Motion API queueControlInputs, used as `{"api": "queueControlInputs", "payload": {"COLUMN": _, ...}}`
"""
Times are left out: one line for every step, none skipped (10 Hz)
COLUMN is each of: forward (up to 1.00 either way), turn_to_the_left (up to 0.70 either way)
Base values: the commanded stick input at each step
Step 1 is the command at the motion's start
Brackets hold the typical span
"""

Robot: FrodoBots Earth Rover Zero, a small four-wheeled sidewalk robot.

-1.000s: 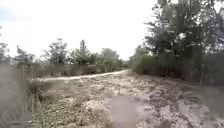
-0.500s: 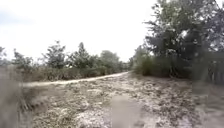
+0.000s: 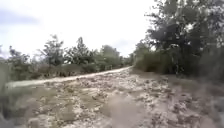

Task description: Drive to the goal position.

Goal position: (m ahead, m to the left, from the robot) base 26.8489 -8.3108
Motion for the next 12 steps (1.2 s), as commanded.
{"api": "queueControlInputs", "payload": {"forward": 0.70, "turn_to_the_left": 0.00}}
{"api": "queueControlInputs", "payload": {"forward": 0.70, "turn_to_the_left": 0.00}}
{"api": "queueControlInputs", "payload": {"forward": 0.70, "turn_to_the_left": 0.00}}
{"api": "queueControlInputs", "payload": {"forward": 0.70, "turn_to_the_left": 0.00}}
{"api": "queueControlInputs", "payload": {"forward": 0.70, "turn_to_the_left": 0.00}}
{"api": "queueControlInputs", "payload": {"forward": 0.70, "turn_to_the_left": 0.00}}
{"api": "queueControlInputs", "payload": {"forward": 0.70, "turn_to_the_left": 0.00}}
{"api": "queueControlInputs", "payload": {"forward": 0.70, "turn_to_the_left": 0.00}}
{"api": "queueControlInputs", "payload": {"forward": 0.70, "turn_to_the_left": 0.00}}
{"api": "queueControlInputs", "payload": {"forward": 0.70, "turn_to_the_left": 0.00}}
{"api": "queueControlInputs", "payload": {"forward": 0.70, "turn_to_the_left": 0.00}}
{"api": "queueControlInputs", "payload": {"forward": 0.70, "turn_to_the_left": 0.00}}
